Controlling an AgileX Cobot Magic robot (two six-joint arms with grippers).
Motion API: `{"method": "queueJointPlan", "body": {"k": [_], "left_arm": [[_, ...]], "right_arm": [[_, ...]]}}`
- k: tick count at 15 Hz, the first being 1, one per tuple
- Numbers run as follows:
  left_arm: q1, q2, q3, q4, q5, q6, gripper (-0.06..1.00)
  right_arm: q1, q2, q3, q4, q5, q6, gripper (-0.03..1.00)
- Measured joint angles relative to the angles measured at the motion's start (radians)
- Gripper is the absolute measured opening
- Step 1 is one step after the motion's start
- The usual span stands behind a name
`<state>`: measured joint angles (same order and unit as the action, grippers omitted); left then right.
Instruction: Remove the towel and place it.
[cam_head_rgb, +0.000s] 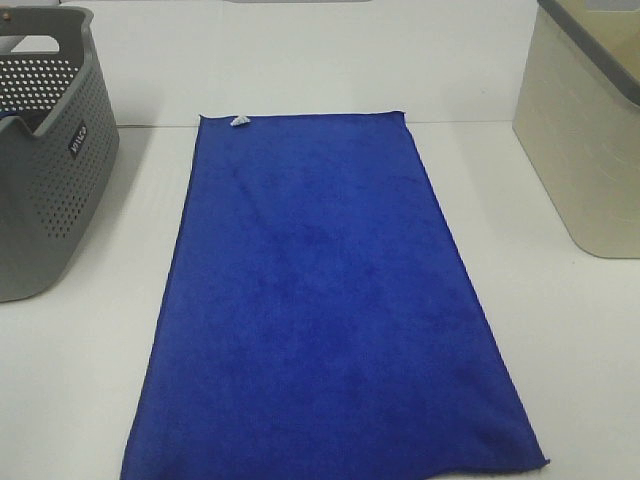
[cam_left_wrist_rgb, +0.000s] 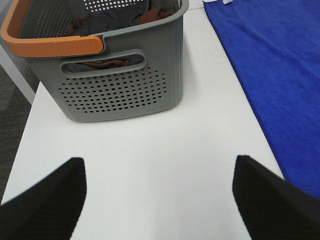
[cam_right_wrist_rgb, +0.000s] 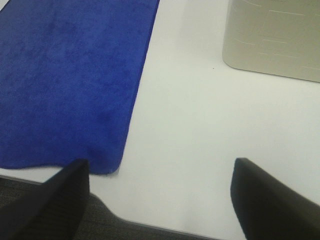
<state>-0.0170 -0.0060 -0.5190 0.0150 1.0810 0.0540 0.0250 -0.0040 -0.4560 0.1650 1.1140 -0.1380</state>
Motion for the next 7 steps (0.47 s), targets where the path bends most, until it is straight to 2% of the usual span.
{"method": "queueJointPlan", "body": {"k": [7], "left_arm": [[0.0,0.0,0.0,0.0,0.0,0.001,0.76]], "right_arm": [[0.0,0.0,0.003,0.002,0.0,0.0,0.76]]}}
